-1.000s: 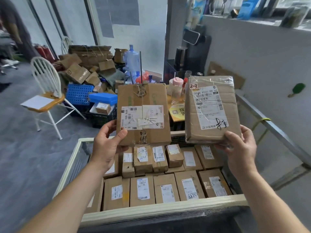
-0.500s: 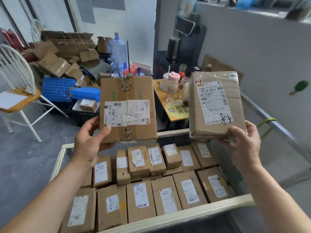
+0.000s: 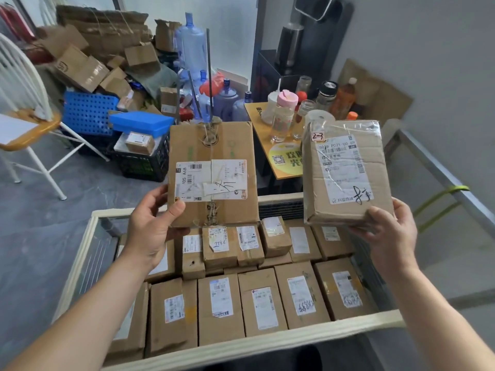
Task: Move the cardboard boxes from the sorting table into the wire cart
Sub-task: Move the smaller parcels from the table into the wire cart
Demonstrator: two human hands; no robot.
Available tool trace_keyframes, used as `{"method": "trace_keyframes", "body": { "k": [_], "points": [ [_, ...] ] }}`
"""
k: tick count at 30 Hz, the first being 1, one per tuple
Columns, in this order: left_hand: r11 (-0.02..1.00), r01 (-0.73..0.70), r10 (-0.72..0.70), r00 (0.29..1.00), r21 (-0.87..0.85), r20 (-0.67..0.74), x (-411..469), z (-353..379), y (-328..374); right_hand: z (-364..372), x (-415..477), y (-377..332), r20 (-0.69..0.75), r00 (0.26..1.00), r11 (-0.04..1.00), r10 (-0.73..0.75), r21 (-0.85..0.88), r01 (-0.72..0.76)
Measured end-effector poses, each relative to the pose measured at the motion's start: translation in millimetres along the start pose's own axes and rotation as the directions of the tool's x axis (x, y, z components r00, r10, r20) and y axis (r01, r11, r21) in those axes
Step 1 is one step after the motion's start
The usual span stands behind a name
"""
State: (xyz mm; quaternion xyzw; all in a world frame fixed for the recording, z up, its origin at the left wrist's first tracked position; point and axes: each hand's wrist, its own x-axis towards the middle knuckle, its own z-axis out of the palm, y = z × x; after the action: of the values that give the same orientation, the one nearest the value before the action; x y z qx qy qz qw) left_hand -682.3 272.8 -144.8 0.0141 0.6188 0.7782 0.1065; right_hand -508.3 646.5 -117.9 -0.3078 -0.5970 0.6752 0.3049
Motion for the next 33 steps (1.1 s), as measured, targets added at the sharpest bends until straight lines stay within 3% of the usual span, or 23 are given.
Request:
{"method": "trace_keyframes", "body": {
  "k": [10,18,28,33],
  "points": [
    [0.995,0.095,-0.096,0.994,-0.008,-0.059,2.5,111.7,-72.9,-80.4,87.4,58.5,0.021,0.992,0.992,0.126,0.015,-0.127],
    [0.972,0.231,-0.223,0.964,0.039,-0.143,-0.2,206.4,-172.5,-139.3,157.5,131.8,0.035,0.964,0.961,0.264,-0.096,-0.259],
    [0.903,0.430,-0.426,0.896,0.007,-0.129,9.9,254.8,-304.9,-179.7,192.1,243.7,-0.081,0.930,0.912,0.359,-0.182,-0.368],
    [0.891,0.451,-0.440,0.886,0.050,-0.147,19.9,256.0,-340.7,-195.1,204.2,277.7,-0.104,0.923,0.897,0.370,-0.219,-0.384]
  ]
}}
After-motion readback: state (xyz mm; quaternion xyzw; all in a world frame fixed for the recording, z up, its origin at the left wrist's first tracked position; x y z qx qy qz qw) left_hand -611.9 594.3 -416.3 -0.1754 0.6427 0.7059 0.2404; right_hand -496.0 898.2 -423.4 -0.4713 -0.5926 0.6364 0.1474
